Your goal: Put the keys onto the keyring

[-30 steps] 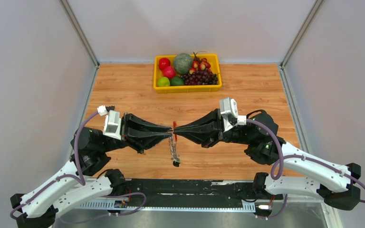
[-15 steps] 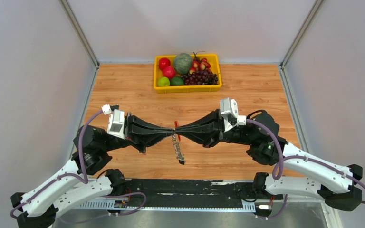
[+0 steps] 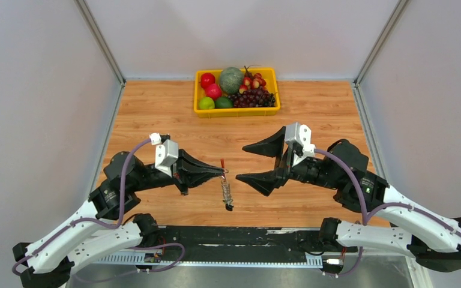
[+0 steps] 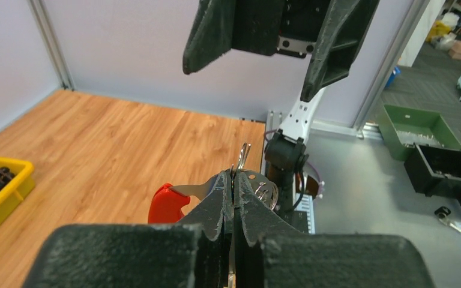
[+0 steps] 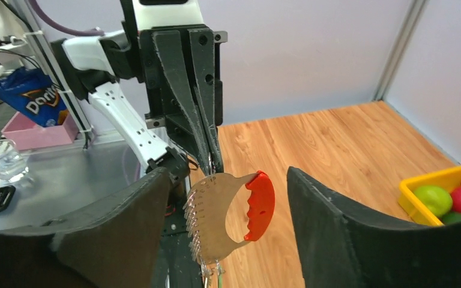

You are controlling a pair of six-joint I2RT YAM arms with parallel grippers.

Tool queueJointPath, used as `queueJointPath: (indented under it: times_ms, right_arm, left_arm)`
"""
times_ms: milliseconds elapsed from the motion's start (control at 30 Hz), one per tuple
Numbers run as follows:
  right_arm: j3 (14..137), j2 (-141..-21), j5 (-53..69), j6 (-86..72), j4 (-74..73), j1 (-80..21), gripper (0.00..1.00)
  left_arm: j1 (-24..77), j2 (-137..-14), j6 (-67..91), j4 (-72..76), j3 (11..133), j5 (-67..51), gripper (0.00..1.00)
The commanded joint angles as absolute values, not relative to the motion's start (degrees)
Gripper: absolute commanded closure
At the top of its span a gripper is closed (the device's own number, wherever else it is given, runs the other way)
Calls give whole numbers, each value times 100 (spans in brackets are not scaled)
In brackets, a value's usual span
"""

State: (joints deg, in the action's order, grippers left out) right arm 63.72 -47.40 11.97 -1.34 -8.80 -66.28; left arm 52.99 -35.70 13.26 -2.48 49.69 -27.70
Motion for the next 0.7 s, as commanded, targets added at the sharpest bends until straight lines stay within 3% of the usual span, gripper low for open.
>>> queueJointPath:
  times_ms: [0,233,433,667]
  right_arm:
    - [6744,-4822,929,132,-1968,-6618,22]
    - [7044,-5272,909,285,-3082,-6618,30]
    - [7271,-5572,1205,497,-3420,-6619,54]
    - [7354,-5672,1581,540,-3436,-6618,44]
  left_arm:
    - [5286,-3693,875,-857,5414,-2850,100]
    - [5290,-4100,381,-1957,5813,-3032,100]
    - [5286,-4560,121,-2910,6160,-3295,100]
    - [5284,-4684,115,-3144,6161,-3242,100]
